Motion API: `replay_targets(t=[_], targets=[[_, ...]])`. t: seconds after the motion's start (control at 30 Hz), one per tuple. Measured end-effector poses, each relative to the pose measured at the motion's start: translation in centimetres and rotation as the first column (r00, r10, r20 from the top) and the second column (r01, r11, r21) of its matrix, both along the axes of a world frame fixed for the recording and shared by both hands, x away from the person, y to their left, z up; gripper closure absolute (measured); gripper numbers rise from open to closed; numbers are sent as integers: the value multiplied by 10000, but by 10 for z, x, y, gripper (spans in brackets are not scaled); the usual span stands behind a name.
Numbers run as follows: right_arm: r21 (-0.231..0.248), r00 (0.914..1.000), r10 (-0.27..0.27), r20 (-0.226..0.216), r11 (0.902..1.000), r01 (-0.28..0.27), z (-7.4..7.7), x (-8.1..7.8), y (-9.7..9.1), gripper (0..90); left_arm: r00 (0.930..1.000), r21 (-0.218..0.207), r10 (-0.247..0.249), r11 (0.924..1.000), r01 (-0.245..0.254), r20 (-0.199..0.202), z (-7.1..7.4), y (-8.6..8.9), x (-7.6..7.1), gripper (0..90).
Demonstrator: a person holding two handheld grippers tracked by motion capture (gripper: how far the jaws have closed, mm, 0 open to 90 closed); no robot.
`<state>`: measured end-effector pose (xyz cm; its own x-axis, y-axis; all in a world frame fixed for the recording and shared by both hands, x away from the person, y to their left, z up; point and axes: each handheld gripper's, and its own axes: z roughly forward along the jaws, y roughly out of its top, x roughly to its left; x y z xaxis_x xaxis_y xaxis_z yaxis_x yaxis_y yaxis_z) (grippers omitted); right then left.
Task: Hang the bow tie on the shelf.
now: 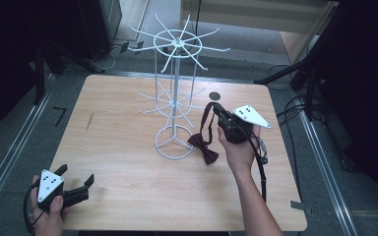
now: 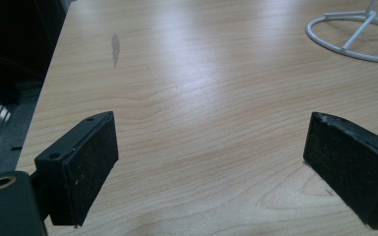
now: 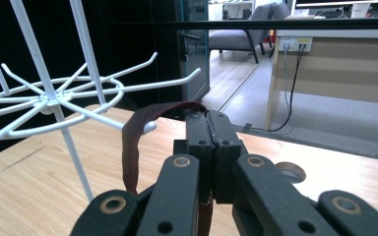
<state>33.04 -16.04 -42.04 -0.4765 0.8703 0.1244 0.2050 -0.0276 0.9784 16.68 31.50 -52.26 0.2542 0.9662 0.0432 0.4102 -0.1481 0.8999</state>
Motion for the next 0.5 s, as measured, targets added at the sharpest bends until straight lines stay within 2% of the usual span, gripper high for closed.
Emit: replay_targets(t=[0.5], targets=[[-82, 9986, 409, -346, 9991, -412, -16, 4, 17, 900, 10000, -44, -2, 10000, 2, -15, 0, 0, 0, 70]])
